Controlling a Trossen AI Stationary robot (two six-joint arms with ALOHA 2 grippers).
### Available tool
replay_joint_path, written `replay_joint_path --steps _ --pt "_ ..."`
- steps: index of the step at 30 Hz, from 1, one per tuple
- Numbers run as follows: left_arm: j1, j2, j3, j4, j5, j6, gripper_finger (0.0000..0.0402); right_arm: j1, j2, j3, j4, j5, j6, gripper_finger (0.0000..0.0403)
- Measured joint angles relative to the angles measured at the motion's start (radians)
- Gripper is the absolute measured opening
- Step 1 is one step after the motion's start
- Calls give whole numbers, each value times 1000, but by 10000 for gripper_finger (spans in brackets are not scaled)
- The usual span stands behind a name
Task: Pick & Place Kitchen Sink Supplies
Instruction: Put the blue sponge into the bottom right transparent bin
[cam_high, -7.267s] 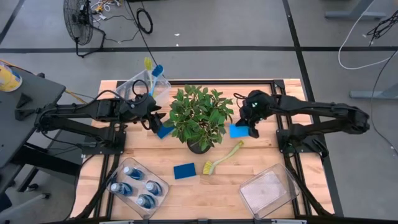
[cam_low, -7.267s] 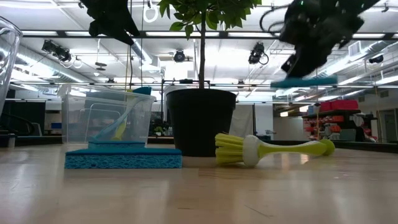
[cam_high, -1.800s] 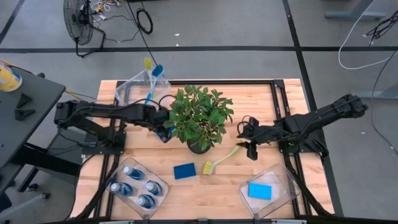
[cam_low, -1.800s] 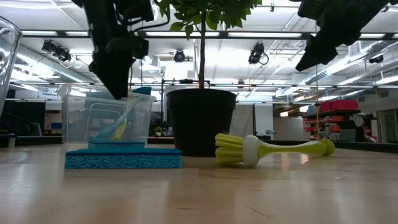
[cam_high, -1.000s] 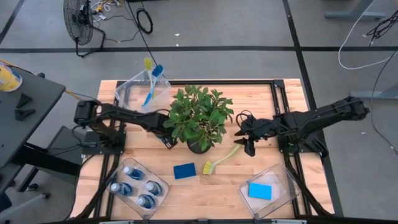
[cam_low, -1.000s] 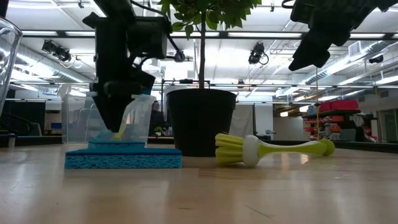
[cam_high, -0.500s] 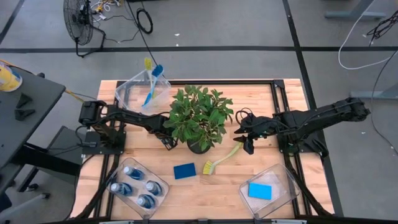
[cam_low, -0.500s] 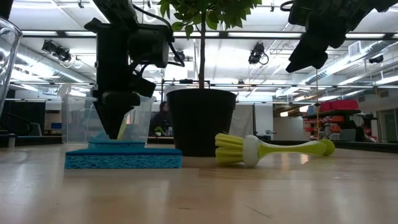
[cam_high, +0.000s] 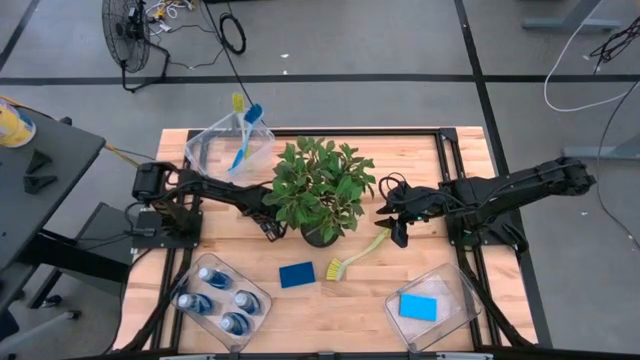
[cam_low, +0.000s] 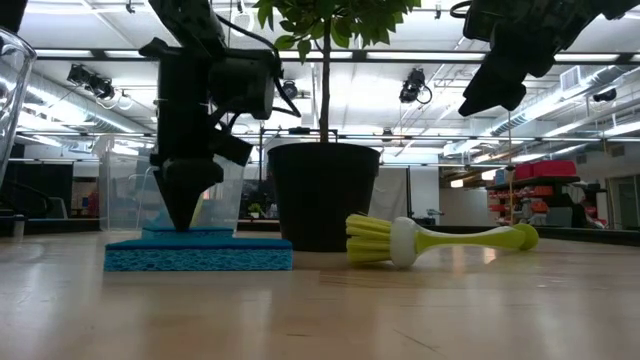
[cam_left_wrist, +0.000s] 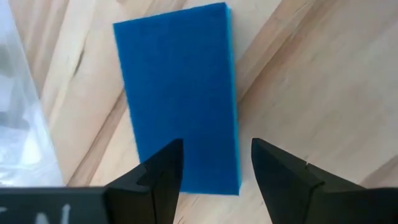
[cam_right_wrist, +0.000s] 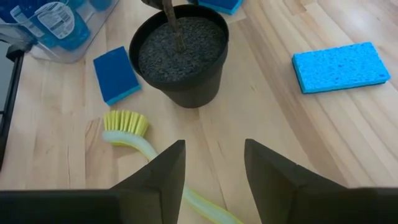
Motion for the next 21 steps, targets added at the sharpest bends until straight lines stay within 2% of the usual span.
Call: replay_joint_path --steps 5,18,21 --pt "0 4 0 14 17 23 175 0 0 0 2 0 0 167" --pt "0 4 0 37 61 66 24 0 0 0 18 33 -4 167" --pt "0 4 0 37 67 70 5 0 0 0 26 34 -4 167"
